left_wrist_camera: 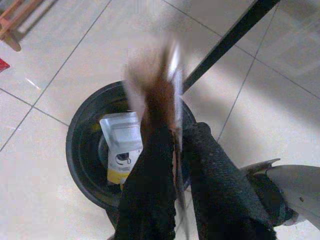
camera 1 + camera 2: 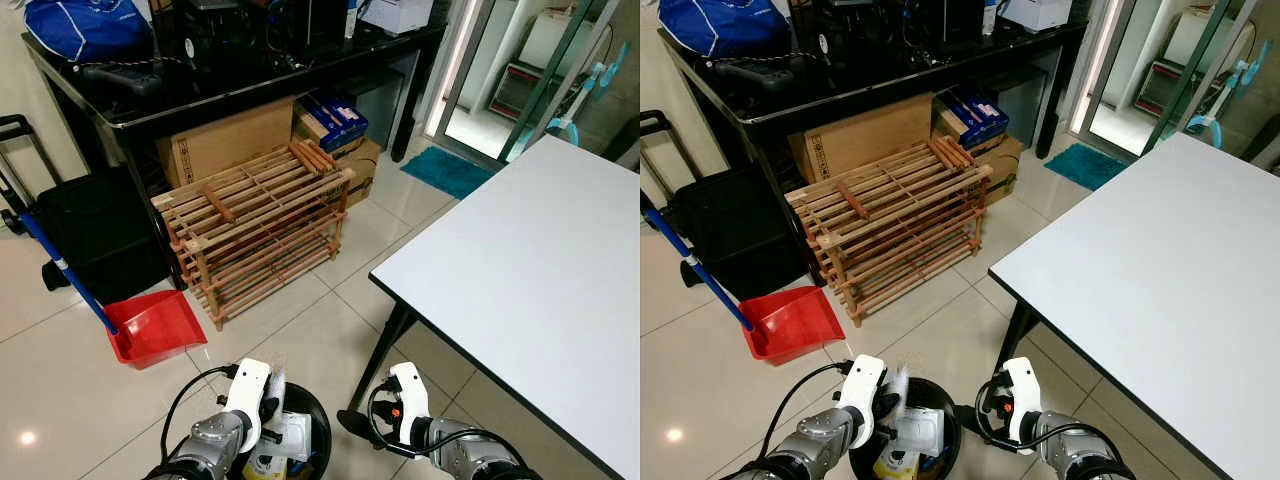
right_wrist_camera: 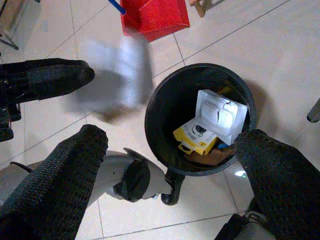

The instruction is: Picking trash to rubbish bin

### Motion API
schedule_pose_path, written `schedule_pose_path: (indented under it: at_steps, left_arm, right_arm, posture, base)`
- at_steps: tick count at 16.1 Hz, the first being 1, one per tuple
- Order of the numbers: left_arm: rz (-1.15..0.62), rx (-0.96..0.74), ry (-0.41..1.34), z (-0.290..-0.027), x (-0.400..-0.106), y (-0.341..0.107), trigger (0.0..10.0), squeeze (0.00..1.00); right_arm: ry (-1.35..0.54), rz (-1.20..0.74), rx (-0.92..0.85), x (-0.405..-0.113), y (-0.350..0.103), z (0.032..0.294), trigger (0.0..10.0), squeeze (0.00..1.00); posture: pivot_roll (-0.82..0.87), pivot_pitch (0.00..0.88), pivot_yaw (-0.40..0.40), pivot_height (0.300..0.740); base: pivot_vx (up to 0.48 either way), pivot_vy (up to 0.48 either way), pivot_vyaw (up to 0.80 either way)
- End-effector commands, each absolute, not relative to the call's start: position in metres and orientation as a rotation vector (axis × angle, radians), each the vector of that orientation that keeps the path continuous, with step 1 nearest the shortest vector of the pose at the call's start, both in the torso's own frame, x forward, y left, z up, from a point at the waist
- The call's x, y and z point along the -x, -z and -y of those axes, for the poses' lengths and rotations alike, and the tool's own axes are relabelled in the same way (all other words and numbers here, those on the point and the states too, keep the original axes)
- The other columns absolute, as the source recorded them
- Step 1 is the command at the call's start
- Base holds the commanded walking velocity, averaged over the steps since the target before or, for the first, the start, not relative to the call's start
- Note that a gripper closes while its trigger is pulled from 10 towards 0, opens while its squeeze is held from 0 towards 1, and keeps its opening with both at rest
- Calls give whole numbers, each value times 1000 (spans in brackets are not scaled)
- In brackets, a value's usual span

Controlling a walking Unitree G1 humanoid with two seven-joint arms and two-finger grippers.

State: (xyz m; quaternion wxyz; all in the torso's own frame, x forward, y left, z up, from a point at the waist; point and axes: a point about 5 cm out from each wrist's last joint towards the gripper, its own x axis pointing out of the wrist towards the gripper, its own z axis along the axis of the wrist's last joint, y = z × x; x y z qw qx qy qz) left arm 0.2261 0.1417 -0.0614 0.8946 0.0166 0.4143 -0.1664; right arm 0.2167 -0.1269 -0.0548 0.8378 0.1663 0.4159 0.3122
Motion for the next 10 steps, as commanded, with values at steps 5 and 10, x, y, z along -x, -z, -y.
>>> schedule_pose_path:
  at_steps: [5,10]
  left_arm:
    - [-859,-42,365,-139,-227,61,10000,1000]
    - [-805,-135,269,-167,-234,55,10000,0]
  right_arm:
    - [-650,-866,-353,-221,52,130,10000,0]
    - [-452,-843,-205,-225,56,141,10000,0]
  posture:
    - [-50,37,-60,740]
    - [-34,38,-51,740]
  base:
    - [0,0,0]
    - [0,0,0]
